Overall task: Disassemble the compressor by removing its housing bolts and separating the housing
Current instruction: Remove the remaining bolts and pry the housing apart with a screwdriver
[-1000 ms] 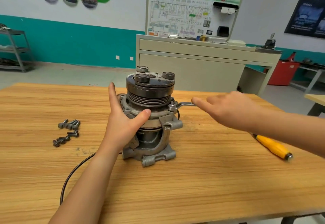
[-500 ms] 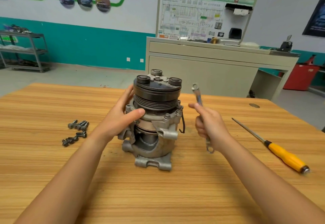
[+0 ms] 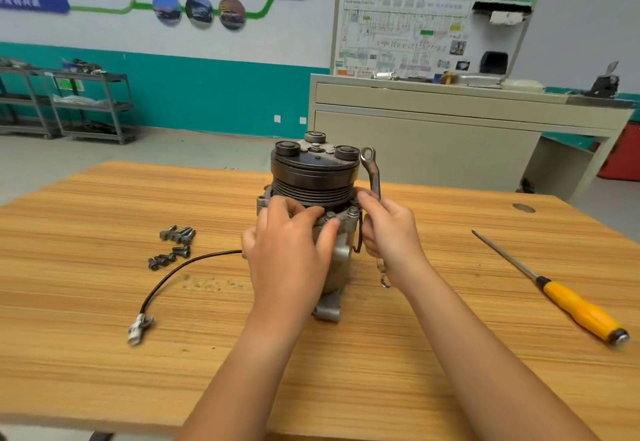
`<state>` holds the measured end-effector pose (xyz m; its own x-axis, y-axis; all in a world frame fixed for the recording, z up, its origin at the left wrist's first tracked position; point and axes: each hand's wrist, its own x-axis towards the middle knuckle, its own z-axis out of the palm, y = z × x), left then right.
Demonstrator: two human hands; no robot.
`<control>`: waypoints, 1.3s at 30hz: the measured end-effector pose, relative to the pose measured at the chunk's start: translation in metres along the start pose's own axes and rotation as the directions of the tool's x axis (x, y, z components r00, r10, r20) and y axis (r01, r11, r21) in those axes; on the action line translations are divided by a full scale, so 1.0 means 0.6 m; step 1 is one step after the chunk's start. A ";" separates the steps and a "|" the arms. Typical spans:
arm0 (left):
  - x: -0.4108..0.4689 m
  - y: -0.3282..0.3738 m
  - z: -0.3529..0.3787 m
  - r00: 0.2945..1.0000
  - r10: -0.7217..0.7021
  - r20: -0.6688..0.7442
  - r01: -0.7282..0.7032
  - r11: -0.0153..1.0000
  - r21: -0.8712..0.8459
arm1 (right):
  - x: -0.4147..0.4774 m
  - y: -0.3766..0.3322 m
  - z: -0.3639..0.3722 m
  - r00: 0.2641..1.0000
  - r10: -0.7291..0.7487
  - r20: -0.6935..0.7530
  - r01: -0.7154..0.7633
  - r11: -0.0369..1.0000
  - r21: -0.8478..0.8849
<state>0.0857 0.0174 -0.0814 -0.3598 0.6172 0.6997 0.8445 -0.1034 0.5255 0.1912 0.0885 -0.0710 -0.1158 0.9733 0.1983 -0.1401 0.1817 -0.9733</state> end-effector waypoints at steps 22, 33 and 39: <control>0.007 -0.015 -0.001 0.997 -0.065 0.041 0.076 0.887 -0.456 | -0.030 0.024 -0.024 0.982 -0.188 -0.008 0.185 0.970 -0.158; 0.001 -0.019 0.000 0.999 -0.040 0.025 0.047 0.874 -0.484 | 0.049 0.030 -0.029 0.988 0.033 -0.152 -0.050 0.993 -0.108; 0.002 -0.020 -0.002 0.998 -0.045 0.046 0.063 0.837 -0.543 | 0.052 0.021 -0.016 0.988 -0.006 -0.152 -0.002 0.999 -0.053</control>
<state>0.0748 0.0185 -0.0863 -0.3791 0.6564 0.6522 0.4687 -0.4716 0.7470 0.1954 0.1223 -0.0783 0.0355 0.9823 0.1841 -0.0880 0.1866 -0.9785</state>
